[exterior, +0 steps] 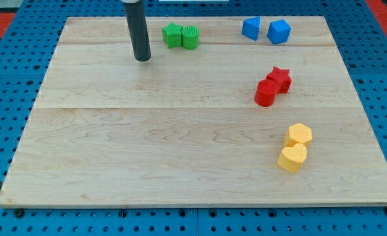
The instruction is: Place your arm diagonally to the green circle
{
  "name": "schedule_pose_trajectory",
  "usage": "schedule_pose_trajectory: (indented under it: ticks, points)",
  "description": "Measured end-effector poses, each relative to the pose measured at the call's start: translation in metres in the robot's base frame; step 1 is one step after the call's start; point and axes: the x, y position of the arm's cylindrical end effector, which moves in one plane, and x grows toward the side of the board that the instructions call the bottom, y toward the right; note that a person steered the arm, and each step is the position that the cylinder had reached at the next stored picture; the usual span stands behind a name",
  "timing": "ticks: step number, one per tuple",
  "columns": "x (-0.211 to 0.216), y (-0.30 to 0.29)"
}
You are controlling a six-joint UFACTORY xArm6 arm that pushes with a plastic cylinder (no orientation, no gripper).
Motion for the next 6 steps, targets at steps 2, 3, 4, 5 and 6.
schedule_pose_trajectory:
  ticks: [2,3,4,5,6]
  points:
    - [0.0,0.001]
    - [0.0,0.001]
    - [0.0,0.007]
    - [0.012,0.019]
    - [0.012,0.099]
